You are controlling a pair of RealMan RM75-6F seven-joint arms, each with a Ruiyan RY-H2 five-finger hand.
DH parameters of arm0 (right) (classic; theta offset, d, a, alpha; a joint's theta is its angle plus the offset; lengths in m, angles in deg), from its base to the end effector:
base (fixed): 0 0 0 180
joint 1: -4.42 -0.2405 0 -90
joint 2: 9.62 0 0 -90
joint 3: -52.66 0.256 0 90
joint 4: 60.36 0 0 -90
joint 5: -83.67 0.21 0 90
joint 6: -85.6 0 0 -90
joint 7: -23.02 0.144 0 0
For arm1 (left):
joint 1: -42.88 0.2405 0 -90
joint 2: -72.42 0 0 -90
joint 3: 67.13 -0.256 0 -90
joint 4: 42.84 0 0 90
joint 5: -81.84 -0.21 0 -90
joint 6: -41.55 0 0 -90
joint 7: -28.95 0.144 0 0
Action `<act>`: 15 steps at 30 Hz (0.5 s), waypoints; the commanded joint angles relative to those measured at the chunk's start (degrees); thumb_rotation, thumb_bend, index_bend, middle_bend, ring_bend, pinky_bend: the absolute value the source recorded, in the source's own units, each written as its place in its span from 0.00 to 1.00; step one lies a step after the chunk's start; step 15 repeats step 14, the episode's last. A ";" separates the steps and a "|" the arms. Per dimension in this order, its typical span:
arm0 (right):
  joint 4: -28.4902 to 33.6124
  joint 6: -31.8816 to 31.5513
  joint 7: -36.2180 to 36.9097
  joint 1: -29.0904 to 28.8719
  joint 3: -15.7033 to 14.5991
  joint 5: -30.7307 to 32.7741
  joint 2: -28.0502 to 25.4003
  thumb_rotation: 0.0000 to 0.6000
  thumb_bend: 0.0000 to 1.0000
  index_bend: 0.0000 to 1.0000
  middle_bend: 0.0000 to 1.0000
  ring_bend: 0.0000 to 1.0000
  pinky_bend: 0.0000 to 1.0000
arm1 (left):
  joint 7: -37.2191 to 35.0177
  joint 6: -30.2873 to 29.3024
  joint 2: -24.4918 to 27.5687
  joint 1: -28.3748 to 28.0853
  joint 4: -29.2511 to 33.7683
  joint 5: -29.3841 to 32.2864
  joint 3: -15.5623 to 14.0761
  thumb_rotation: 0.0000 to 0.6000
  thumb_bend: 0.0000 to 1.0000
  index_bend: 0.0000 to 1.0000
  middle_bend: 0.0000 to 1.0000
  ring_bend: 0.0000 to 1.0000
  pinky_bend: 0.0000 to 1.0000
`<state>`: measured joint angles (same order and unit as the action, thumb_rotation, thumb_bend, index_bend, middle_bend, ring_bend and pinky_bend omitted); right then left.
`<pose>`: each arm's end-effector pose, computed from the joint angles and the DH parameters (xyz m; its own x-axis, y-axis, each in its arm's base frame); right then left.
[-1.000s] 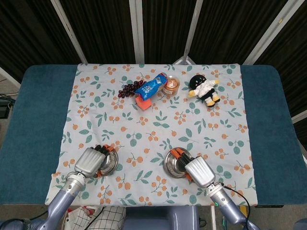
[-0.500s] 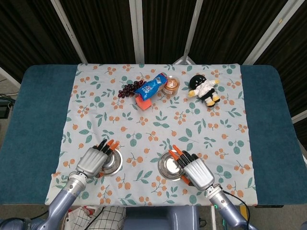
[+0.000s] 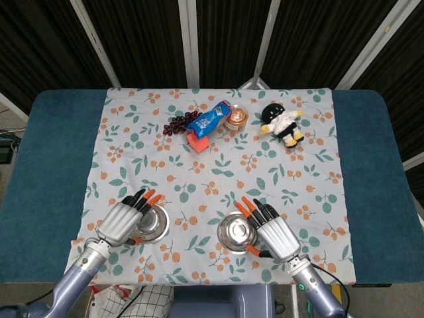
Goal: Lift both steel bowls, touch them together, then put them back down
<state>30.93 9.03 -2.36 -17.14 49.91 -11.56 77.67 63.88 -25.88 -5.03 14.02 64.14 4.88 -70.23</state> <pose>-0.1849 -0.2103 0.0025 0.5125 -0.0258 0.8583 -0.7453 -0.5099 0.4297 -0.1728 0.2267 0.0229 0.6018 0.2187 0.7682 0.7561 -0.4658 -0.4597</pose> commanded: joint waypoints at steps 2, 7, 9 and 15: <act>3.32 -11.80 0.39 9.73 -2.92 1.43 -10.78 0.87 0.32 0.00 0.00 0.00 0.01 | -6.47 -16.91 5.80 11.35 -5.79 -13.90 -8.42 1.00 0.03 0.00 0.00 0.00 0.14; -0.35 -20.64 3.88 17.11 -3.27 3.98 -15.38 0.90 0.32 0.00 0.00 0.00 0.00 | -13.59 -25.00 5.43 19.22 -16.20 -12.35 -8.77 1.00 0.05 0.00 0.00 0.00 0.14; 0.10 -21.20 3.26 18.48 -3.19 5.35 -17.08 0.95 0.32 0.00 0.00 0.00 0.00 | -14.54 -24.70 5.82 19.60 -16.73 -9.94 -6.95 1.00 0.07 0.00 0.00 0.00 0.14; 1.58 -23.74 6.88 20.61 -1.62 6.14 -19.72 0.99 0.32 0.00 0.00 0.00 0.00 | -19.11 -21.69 7.93 19.53 -15.64 -5.64 -3.90 1.00 0.07 0.00 0.00 0.00 0.14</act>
